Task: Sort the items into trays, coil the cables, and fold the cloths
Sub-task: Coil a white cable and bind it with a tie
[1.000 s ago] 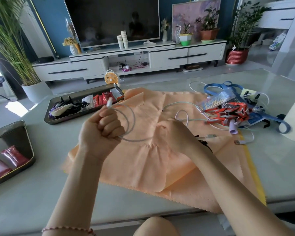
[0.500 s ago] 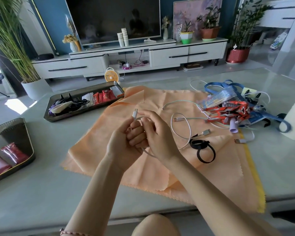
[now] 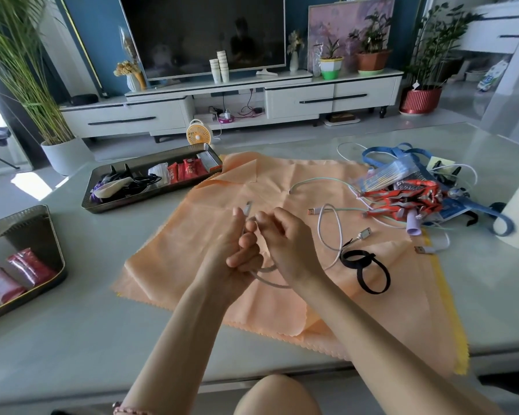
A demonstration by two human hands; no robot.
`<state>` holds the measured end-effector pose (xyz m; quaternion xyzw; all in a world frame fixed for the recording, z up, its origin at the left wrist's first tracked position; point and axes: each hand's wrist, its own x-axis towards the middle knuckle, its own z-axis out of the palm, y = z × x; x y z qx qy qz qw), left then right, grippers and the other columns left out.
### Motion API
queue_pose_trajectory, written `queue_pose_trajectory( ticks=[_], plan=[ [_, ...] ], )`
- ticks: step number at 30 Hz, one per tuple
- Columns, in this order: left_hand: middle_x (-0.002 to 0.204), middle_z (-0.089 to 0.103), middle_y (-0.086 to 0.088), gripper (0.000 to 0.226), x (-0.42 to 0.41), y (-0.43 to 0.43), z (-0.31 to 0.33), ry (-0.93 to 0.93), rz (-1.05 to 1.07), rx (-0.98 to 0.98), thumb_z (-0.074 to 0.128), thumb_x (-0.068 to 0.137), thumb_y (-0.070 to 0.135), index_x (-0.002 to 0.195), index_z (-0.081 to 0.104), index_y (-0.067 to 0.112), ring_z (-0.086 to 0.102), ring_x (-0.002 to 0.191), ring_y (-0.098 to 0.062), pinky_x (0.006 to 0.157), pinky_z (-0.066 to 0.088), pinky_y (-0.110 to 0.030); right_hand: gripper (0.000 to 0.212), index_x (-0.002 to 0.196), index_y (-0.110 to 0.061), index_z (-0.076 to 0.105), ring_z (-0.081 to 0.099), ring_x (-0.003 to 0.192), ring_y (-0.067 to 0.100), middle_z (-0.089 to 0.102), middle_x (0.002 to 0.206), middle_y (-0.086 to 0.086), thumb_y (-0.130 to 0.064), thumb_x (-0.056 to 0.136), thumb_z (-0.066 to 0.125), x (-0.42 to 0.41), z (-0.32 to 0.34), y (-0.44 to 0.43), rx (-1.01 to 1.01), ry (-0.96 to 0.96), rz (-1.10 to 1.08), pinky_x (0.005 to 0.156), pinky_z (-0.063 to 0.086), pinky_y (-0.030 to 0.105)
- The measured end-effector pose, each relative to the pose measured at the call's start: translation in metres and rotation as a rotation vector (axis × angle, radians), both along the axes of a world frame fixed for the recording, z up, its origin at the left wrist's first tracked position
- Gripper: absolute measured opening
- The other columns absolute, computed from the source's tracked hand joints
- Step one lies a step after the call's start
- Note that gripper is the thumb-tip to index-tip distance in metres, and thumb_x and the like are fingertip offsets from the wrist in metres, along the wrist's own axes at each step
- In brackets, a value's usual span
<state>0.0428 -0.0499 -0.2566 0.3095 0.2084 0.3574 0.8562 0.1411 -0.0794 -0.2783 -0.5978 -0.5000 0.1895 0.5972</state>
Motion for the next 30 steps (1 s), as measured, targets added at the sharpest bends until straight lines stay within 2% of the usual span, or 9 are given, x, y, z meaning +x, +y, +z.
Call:
queue_pose_trajectory(
  ticks=[3, 5, 9, 13, 16, 18, 21, 25, 30],
  plan=[
    [0.033, 0.032, 0.006, 0.043, -0.011, 0.013, 0.002, -0.131, 0.066, -0.045, 0.027, 0.1, 0.036, 0.067, 0.044, 0.015, 0.02, 0.021, -0.006, 0.026, 0.019, -0.015, 0.027, 0.087, -0.018, 0.058, 0.059, 0.052, 0.013, 0.062, 0.063, 0.001, -0.044, 0.092, 0.051, 0.003, 0.008, -0.008, -0.264, 0.326, 0.449, 0.051, 0.05, 0.024],
    [0.036, 0.028, 0.005, 0.041, -0.021, 0.025, 0.003, -0.186, 0.105, -0.089, 0.029, 0.099, 0.031, 0.064, 0.045, 0.018, 0.009, 0.031, -0.008, 0.03, 0.017, -0.019, 0.026, 0.09, -0.019, 0.057, 0.056, 0.048, 0.014, 0.065, 0.062, 0.0, -0.044, 0.092, 0.052, 0.006, 0.009, -0.013, -0.425, 0.262, 0.626, 0.047, 0.047, 0.021],
    [0.051, 0.014, 0.009, 0.021, -0.047, 0.038, 0.008, -0.195, 0.143, -0.085, 0.042, 0.081, 0.016, 0.06, 0.046, 0.018, 0.008, 0.039, -0.006, 0.035, 0.018, -0.02, 0.019, 0.084, -0.016, 0.068, 0.04, 0.042, 0.002, 0.049, 0.052, -0.008, -0.023, 0.095, 0.054, 0.02, 0.008, -0.012, -0.425, 0.029, 0.623, 0.043, 0.032, 0.013],
    [0.052, 0.014, 0.011, 0.019, -0.071, 0.043, 0.015, -0.223, 0.112, -0.071, 0.06, 0.065, 0.004, 0.058, 0.048, 0.016, 0.01, 0.038, -0.005, 0.037, 0.015, -0.019, 0.016, 0.089, -0.007, 0.071, 0.045, 0.047, -0.002, 0.051, 0.058, -0.006, -0.014, 0.092, 0.057, 0.036, 0.001, -0.002, -0.452, -0.153, 0.502, 0.049, 0.037, 0.011],
    [0.051, 0.019, 0.01, 0.018, -0.088, 0.045, 0.02, -0.306, -0.019, -0.103, 0.062, 0.071, 0.001, 0.063, 0.051, 0.013, 0.013, 0.038, -0.005, 0.038, 0.01, -0.02, 0.015, 0.09, -0.009, 0.071, 0.05, 0.054, 0.005, 0.056, 0.062, -0.003, -0.013, 0.093, 0.057, 0.043, -0.005, 0.01, -0.462, -0.179, 0.415, 0.055, 0.039, 0.014],
    [0.05, 0.019, 0.009, 0.015, -0.088, 0.039, 0.026, -0.206, -0.101, -0.041, 0.062, 0.076, 0.007, 0.065, 0.054, 0.012, 0.014, 0.038, -0.006, 0.038, 0.007, -0.019, 0.015, 0.086, -0.008, 0.07, 0.049, 0.049, 0.0, 0.057, 0.061, -0.002, -0.011, 0.092, 0.057, 0.045, -0.005, 0.017, -0.415, -0.163, 0.369, 0.053, 0.036, 0.012],
    [0.045, 0.02, 0.01, 0.021, -0.067, 0.023, 0.026, 0.192, -0.081, 0.094, 0.049, 0.086, 0.025, 0.067, 0.05, 0.015, 0.01, 0.036, -0.004, 0.035, 0.012, -0.015, 0.014, 0.08, -0.008, 0.071, 0.056, 0.063, 0.009, 0.064, 0.066, 0.0, -0.016, 0.088, 0.062, 0.041, -0.005, 0.032, -0.279, -0.334, 0.127, 0.06, 0.04, 0.021],
    [0.046, 0.056, 0.001, 0.034, -0.033, 0.01, 0.005, 0.635, 0.154, 0.225, 0.036, 0.101, 0.025, 0.076, 0.053, 0.009, 0.041, 0.031, -0.007, 0.034, 0.029, -0.014, 0.011, 0.079, -0.011, 0.07, 0.061, 0.072, 0.018, 0.07, 0.077, 0.003, -0.02, 0.083, 0.067, 0.025, 0.004, 0.038, -0.105, -0.367, -0.056, 0.067, 0.046, 0.03],
    [0.06, 0.067, -0.008, 0.037, -0.012, 0.013, 0.0, 0.518, 0.404, 0.114, 0.038, 0.101, 0.025, 0.083, 0.06, 0.002, 0.063, 0.046, -0.011, 0.044, 0.051, -0.019, 0.008, 0.076, -0.008, 0.07, 0.051, 0.065, 0.008, 0.065, 0.076, 0.001, -0.013, 0.081, 0.066, -0.009, 0.005, 0.035, 0.125, -0.363, -0.042, 0.06, 0.036, 0.019]
  ],
)
